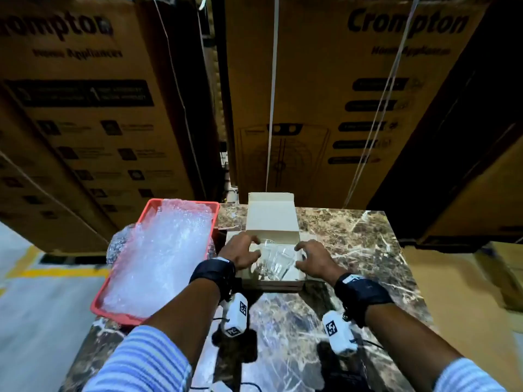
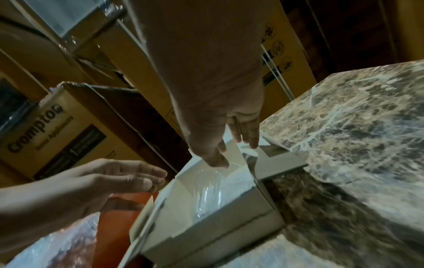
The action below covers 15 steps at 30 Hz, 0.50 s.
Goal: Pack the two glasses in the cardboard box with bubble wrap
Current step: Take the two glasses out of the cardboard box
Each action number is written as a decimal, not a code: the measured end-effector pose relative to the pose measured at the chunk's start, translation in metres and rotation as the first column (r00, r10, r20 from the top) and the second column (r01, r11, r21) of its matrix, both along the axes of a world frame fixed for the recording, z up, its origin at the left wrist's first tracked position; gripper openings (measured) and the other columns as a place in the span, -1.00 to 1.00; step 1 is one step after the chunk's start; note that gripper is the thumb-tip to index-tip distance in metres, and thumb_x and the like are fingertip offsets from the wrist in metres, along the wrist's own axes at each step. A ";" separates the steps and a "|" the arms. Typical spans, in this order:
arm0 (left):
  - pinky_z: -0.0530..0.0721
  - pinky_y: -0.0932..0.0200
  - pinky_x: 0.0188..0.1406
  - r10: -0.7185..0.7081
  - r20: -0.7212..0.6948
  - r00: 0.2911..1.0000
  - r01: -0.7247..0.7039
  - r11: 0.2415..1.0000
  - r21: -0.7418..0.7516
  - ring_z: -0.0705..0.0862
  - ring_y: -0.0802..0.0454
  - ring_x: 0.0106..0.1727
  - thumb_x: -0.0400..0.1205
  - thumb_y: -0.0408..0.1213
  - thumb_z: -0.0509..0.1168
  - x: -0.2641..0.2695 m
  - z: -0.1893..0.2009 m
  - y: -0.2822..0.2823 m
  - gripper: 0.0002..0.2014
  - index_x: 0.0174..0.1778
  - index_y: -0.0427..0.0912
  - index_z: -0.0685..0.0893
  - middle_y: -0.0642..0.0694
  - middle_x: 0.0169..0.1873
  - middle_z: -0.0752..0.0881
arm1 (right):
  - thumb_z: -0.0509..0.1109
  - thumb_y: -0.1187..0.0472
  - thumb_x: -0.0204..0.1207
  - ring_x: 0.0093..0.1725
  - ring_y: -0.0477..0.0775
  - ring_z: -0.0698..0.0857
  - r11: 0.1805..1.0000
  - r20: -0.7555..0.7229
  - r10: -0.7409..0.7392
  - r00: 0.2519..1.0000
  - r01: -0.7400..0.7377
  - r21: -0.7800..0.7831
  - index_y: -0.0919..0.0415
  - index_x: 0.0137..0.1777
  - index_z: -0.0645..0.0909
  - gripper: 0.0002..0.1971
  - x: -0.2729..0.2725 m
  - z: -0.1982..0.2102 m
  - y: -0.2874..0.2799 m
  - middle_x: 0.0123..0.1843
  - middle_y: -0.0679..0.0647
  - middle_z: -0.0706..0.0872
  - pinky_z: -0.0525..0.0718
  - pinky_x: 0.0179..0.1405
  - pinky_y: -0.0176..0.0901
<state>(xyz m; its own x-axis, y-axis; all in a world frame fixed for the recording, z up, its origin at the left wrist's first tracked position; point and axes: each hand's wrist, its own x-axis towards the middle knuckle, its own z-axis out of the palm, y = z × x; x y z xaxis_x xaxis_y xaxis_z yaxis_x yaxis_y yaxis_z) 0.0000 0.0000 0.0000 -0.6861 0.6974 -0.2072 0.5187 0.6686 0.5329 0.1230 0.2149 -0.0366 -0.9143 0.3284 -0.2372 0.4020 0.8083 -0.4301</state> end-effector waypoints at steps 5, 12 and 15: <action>0.48 -0.08 0.53 0.063 0.026 0.998 -0.061 0.995 -0.079 0.43 -0.24 0.55 0.64 -0.18 0.42 0.013 -0.029 -0.002 -0.40 0.62 -0.11 0.45 -0.24 0.52 0.40 | 0.47 0.24 0.56 0.50 0.31 0.45 0.998 -0.006 -0.053 0.999 0.053 0.022 0.15 0.71 0.26 -0.26 0.009 -0.022 -0.016 0.54 0.26 0.41 0.54 0.43 0.04; 0.46 -0.18 0.53 0.120 -0.025 0.992 -0.121 0.990 -0.071 0.40 -0.38 0.56 0.71 -0.26 0.33 0.019 -0.060 0.000 -0.24 0.78 -0.20 0.08 -0.33 0.57 0.29 | 0.30 0.46 0.56 0.45 0.34 0.53 0.992 -0.111 -0.090 0.990 0.099 0.075 0.23 0.76 0.16 -0.24 0.016 -0.051 -0.021 0.63 0.31 0.38 0.62 0.39 0.08; 0.39 -0.04 0.60 0.150 -0.015 0.989 -0.150 0.989 0.000 0.38 -0.32 0.59 0.70 -0.39 0.32 0.020 -0.065 -0.003 -0.26 0.77 -0.28 0.12 -0.31 0.61 0.29 | 0.28 0.52 0.56 0.49 0.36 0.54 0.995 -0.113 -0.070 0.991 0.078 0.067 0.26 0.78 0.11 -0.21 0.017 -0.059 -0.020 0.67 0.35 0.34 0.67 0.35 0.04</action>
